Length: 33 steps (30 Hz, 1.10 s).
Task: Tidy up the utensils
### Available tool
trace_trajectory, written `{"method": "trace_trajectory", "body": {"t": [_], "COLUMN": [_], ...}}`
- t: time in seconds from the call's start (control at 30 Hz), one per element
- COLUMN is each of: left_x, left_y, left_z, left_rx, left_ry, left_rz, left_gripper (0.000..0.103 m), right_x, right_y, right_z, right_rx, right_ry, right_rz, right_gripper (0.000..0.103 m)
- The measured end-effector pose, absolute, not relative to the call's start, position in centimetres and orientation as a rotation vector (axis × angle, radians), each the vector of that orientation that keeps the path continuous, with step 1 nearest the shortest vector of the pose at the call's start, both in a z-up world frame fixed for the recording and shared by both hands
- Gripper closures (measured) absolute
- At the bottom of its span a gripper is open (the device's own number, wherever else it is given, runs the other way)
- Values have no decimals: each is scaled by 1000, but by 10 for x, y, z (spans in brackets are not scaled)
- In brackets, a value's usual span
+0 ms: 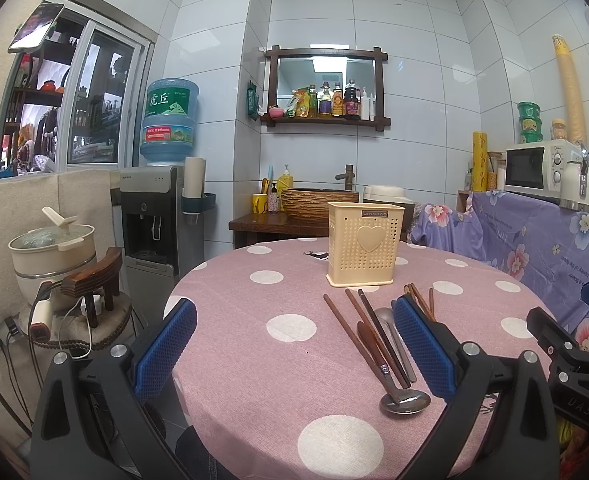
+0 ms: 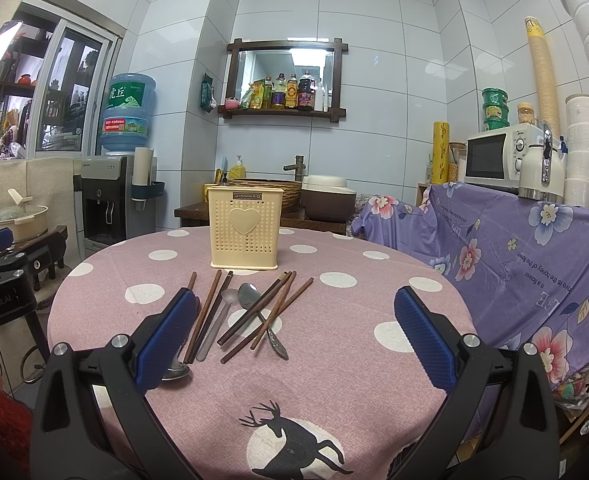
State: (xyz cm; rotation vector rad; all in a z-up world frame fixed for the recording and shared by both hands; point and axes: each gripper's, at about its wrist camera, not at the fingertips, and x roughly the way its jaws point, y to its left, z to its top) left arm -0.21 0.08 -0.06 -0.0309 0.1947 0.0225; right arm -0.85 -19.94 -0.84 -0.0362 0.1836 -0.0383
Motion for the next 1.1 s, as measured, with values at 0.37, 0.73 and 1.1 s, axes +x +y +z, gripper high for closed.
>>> {"method": "trace_trajectory", "body": {"t": [0.37, 0.73, 1.1], "left_x": [-2, 40, 136], "left_y": [1, 9, 5], "left_z": [-1, -11, -17], "left_rx": [-31, -32, 61], "left_ry": [196, 401, 664], "left_rz": [21, 13, -87], "left_gripper": [5, 5, 13], "right_x": [-8, 26, 115], "right_y": [-200, -209, -231], "right_z": [-9, -13, -14], "right_rx": [-37, -42, 34], "right_ry": [183, 319, 556], "right_rz": [-39, -8, 40], "right_gripper": [5, 5, 7]}}
